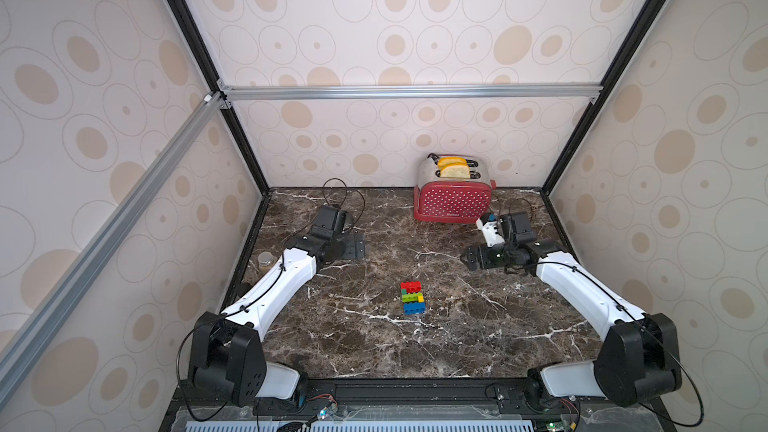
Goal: Assemble the number 5 with lego
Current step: Reset both arms
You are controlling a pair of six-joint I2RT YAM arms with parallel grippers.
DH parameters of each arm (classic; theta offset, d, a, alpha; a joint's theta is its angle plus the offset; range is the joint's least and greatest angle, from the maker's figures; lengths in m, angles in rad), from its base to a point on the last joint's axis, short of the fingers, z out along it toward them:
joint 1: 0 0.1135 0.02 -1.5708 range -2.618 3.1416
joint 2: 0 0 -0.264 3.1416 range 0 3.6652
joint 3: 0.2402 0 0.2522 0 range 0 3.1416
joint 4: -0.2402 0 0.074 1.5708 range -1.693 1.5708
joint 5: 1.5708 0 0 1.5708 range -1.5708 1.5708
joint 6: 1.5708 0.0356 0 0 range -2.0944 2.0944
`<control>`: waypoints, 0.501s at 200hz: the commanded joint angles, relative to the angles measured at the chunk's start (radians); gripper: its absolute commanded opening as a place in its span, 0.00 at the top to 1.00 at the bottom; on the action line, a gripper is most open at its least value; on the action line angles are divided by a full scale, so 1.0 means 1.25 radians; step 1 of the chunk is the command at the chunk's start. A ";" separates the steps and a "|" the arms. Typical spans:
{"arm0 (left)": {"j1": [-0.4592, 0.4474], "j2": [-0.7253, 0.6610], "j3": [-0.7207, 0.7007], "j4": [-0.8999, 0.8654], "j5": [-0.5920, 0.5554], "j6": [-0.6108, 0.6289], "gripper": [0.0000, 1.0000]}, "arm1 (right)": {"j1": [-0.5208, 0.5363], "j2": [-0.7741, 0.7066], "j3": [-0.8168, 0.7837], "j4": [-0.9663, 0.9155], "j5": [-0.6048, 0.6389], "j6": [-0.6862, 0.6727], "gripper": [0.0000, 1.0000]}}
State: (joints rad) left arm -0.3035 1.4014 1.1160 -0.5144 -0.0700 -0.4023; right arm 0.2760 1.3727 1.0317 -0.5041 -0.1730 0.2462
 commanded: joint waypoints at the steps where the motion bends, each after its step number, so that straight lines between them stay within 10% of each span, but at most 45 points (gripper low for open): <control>1: 0.055 -0.025 -0.027 0.086 -0.173 0.084 0.01 | -0.079 0.000 0.026 -0.007 0.152 0.042 0.00; 25: 0.128 -0.037 -0.120 0.234 -0.229 0.164 0.01 | -0.135 -0.016 -0.043 0.086 0.362 0.107 0.00; 71: 0.221 0.035 -0.256 0.480 -0.285 0.249 0.01 | -0.140 -0.059 -0.331 0.560 0.561 -0.102 0.00; 100: 0.222 0.037 -0.398 0.727 -0.262 0.259 0.01 | -0.159 -0.021 -0.423 0.748 0.566 -0.140 0.00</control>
State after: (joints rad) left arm -0.0261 1.4506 0.7246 0.0872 -0.3889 -0.1322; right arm 0.0914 1.3224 0.5770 0.1020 0.4454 0.1593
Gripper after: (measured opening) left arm 0.987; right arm 0.999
